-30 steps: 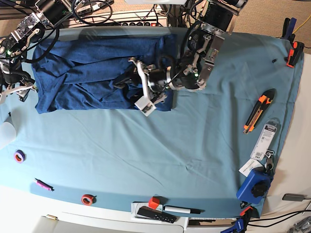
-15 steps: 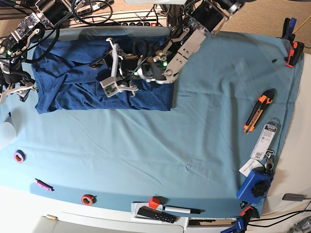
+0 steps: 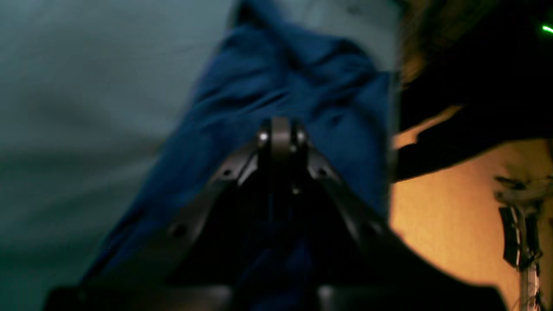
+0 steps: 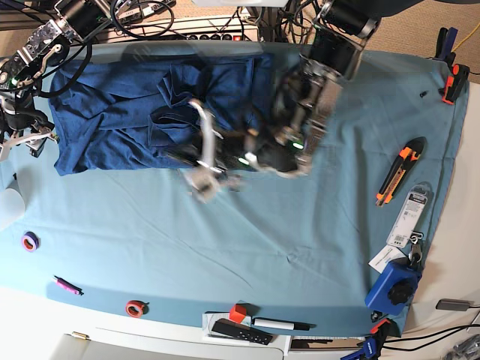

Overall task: Layout the t-shirt on the table in an organized manner, then fold the t-shirt properly
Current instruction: 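Release and press the folded layer flat with the left gripper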

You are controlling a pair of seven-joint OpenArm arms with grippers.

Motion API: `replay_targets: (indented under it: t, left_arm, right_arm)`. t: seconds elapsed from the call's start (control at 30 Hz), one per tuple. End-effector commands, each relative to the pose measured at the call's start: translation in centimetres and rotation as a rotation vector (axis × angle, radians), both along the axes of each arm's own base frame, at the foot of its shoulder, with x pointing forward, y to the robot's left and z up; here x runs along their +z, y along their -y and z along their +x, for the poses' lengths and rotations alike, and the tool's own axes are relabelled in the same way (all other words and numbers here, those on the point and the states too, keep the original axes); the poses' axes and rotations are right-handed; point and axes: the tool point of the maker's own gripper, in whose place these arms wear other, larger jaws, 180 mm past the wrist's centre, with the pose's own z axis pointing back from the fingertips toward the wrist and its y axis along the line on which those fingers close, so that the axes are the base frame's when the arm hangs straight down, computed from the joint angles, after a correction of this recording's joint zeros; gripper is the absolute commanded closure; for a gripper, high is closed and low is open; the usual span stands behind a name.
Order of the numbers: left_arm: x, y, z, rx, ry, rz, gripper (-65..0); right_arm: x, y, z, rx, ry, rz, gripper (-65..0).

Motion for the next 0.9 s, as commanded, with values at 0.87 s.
replay_targets:
  t: [0.87]
  left_arm:
    - [-6.6, -8.2, 0.0, 0.215, -0.099, 0.159, 0.0]
  right_arm:
    - [1.7, 0.6, 0.6, 0.005, 0.046, -0.037, -32.8]
